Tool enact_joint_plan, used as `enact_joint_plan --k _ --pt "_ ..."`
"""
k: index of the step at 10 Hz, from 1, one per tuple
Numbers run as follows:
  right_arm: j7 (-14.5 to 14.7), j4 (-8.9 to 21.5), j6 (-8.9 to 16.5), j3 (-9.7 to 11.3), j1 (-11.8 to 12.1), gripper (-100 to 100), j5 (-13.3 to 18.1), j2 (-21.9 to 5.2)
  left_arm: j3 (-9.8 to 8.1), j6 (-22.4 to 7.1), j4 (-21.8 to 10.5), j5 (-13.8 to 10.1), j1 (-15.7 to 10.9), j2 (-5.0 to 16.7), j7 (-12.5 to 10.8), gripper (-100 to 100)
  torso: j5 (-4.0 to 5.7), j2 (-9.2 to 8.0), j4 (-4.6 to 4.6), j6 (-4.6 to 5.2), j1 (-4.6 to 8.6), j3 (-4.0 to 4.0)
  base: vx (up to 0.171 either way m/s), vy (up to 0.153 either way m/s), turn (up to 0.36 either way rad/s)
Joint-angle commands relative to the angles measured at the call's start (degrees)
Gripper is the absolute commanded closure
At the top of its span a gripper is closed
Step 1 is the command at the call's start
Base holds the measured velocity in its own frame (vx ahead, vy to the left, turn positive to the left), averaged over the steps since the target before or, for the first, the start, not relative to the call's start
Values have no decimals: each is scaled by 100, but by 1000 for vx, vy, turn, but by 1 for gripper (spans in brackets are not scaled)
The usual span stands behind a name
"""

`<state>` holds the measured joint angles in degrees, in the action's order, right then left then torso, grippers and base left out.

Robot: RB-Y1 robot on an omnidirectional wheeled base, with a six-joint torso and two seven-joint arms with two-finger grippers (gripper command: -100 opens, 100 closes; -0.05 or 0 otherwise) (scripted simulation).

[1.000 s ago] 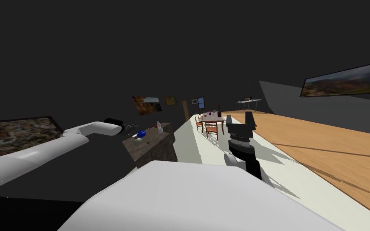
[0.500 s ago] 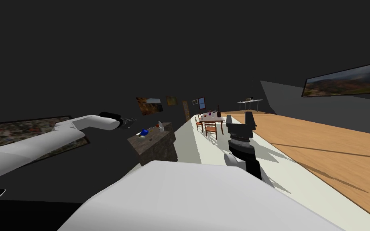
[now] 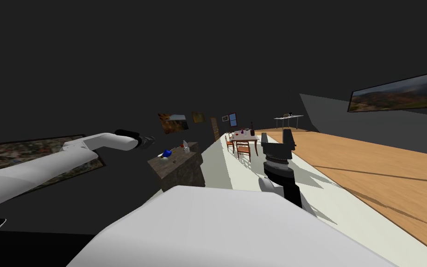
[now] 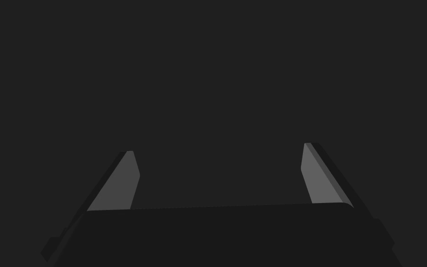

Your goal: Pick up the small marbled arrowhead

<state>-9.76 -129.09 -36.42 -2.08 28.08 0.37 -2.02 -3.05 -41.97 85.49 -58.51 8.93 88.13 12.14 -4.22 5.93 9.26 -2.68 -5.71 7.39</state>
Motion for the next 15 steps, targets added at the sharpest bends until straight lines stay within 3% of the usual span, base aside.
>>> enact_joint_plan --k 1,2,5,8,11,14,15 --pt "0 0 0 0 0 0 0 0 0 0 0 0 0 0 0 0 0 0 0 0 0 0 0 0 0" --pt "0 0 0 0 0 0 0 0 -20 -16 -108 72 -177 -20 164 -100 0 0 0 0 0 0 -6 29 156" --pt "0 0 0 0 0 0 0 -1 53 -33 -275 164 -371 -139 382 -100 -3 7 1 0 -16 4 19 61 96" --pt "0 -1 0 -1 1 0 0 -1 335 -101 -373 181 -368 -359 519 -100 -13 47 11 2 -40 27 123 104 -26" --pt "0 -1 0 -2 1 0 0 -2 611 -208 -388 157 -227 -554 527 -100 -17 57 15 2 -56 34 152 104 -95" --pt "0 -1 0 -1 2 0 0 -1 904 -395 -366 71 180 -756 308 -100 -14 66 17 3 -40 39 173 56 -155" --pt "0 0 0 -1 1 0 0 -1 904 -395 -366 71 180 -756 308 -100 -12 67 18 5 -26 40 131 21 -91"
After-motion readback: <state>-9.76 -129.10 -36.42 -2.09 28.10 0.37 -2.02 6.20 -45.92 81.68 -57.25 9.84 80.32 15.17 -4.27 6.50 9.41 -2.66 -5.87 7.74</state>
